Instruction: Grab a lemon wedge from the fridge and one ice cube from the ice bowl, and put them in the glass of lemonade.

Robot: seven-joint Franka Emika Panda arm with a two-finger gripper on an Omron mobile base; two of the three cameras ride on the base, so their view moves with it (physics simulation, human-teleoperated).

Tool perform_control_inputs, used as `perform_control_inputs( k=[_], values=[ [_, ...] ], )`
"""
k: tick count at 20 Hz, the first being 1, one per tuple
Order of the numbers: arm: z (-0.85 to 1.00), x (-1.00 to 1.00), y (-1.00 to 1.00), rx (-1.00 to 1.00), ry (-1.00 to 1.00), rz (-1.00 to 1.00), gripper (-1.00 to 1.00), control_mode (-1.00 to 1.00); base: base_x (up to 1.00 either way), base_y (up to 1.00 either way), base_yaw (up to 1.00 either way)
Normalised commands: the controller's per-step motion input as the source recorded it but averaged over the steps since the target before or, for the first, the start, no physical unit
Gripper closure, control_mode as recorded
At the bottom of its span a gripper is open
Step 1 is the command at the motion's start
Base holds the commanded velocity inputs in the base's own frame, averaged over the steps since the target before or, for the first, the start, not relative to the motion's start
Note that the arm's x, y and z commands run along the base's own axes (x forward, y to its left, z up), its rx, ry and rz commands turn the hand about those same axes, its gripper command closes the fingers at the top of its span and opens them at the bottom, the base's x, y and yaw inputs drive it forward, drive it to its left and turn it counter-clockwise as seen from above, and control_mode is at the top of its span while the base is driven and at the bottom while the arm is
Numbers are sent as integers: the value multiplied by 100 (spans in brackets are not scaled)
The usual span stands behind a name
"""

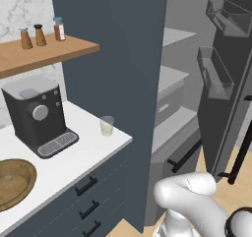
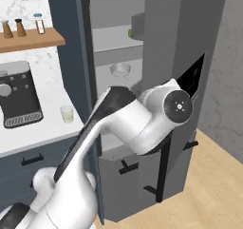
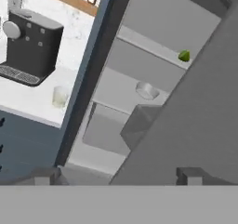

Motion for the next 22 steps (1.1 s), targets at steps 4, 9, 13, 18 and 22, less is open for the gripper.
perform_control_inputs(
  k=[4, 9, 13, 18, 22],
  values=[
    [53, 3, 96, -36, 12, -34, -100, -100, 0, 0, 0],
    [10, 65, 100, -46, 18, -29, -100, -100, 0, 0, 0],
    [-1, 100, 66, -17, 3, -33, -100, -100, 0, 0, 0],
    [1, 91, 5, -4, 1, -37, -100, -100, 0, 0, 0],
    [-1, 33, -54, 0, 9, -26, -100, -100, 0, 0, 0]
  ],
)
